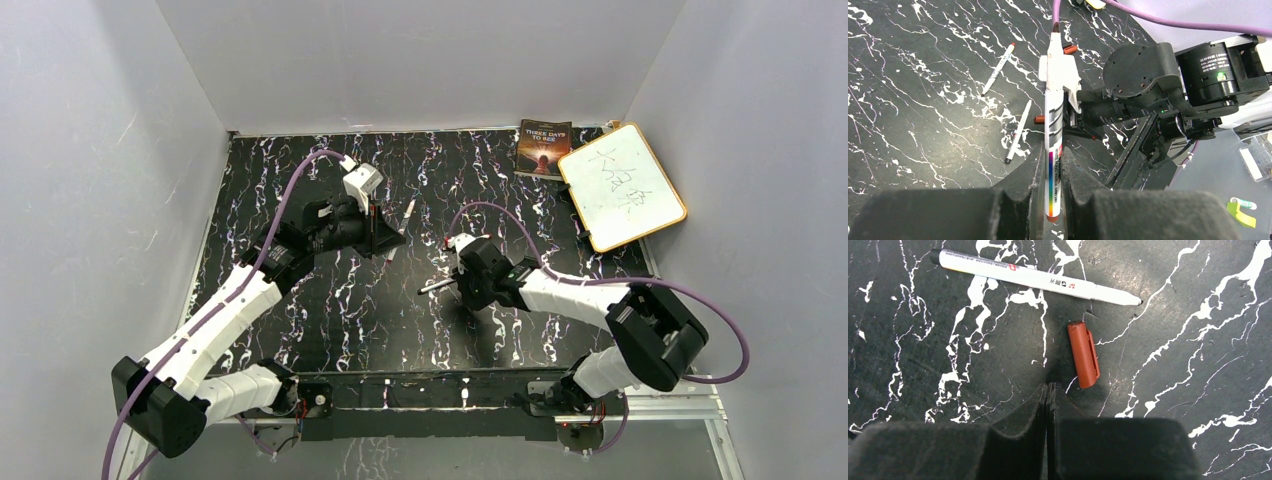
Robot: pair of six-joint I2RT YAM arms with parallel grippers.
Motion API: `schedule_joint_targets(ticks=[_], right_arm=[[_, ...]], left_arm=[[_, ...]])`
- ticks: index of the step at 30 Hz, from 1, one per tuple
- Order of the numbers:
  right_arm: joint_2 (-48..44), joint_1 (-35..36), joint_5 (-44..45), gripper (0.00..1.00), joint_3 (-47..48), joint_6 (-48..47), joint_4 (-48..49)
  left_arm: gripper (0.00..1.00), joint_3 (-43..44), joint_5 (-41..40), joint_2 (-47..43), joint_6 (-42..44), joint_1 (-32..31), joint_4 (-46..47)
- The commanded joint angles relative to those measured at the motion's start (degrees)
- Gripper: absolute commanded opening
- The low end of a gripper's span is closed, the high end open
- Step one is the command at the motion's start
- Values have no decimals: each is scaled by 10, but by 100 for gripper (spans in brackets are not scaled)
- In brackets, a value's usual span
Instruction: Insert the pens into the pen caps
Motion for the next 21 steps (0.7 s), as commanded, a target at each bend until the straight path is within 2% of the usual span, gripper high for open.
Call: schedule_joint_targets(ticks=[1,11,21], right_arm=[[17,0,30,0,15,22,28],[86,0,114,0,60,47,-3],[55,-1,133,0,75,36,-42]], left_arm=[[0,1,11,-8,1,1,1],[0,10,-10,-26,18,1,-33],[0,4,-8,-32,15,1,-24]])
